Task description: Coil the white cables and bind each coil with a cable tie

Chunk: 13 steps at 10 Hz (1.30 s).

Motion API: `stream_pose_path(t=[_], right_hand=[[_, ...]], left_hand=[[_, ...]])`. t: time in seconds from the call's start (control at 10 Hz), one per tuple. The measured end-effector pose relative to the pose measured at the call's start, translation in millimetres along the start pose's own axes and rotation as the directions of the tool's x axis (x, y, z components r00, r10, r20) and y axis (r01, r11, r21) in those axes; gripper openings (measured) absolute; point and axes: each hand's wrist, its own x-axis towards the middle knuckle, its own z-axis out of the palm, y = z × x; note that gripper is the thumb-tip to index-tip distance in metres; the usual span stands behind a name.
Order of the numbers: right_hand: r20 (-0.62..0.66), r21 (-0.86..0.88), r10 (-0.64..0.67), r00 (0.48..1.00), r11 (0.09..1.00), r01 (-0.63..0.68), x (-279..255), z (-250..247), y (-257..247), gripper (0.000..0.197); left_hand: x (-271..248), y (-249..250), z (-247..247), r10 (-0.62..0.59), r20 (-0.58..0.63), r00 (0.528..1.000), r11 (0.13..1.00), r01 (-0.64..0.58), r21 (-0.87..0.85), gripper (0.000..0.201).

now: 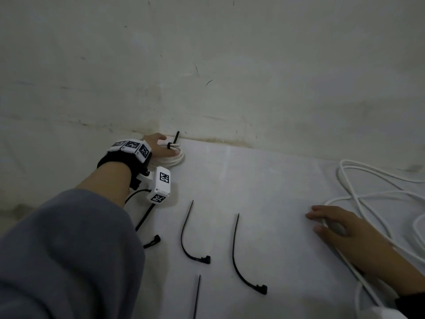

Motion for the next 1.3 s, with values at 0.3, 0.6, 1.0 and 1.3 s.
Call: stream_pose_path(t=[0.3,0.6,1.0,1.3], right_hand=[[-0.005,0.020,0.002,1.000,1.000,-0.002,1,0,1,0.052],[-0.010,-0.005,0.036,0.999,0.999,-0.036,-2,-1,-13,0.027],[0.005,-0.062,0.089,0.996,0.994,-0.088,-5,-16,-38,0.018],[0.070,-0.099,0.106,0.992,0.990,-0.098,-54,-108,-67,0.015]], left_hand=[[3,-7,5,0.068,0.081,0.994,0.957,-0.088,0.277,0.094],[-20,14,3,0.108,0.133,0.985,0.860,-0.159,0.485,0.094],[-52,70,-1,0.332,0.015,0.943,0.899,-0.322,0.298,0.047],[-176,176,62,0.677,0.273,0.684,0.673,-0.725,0.147,0.024]])
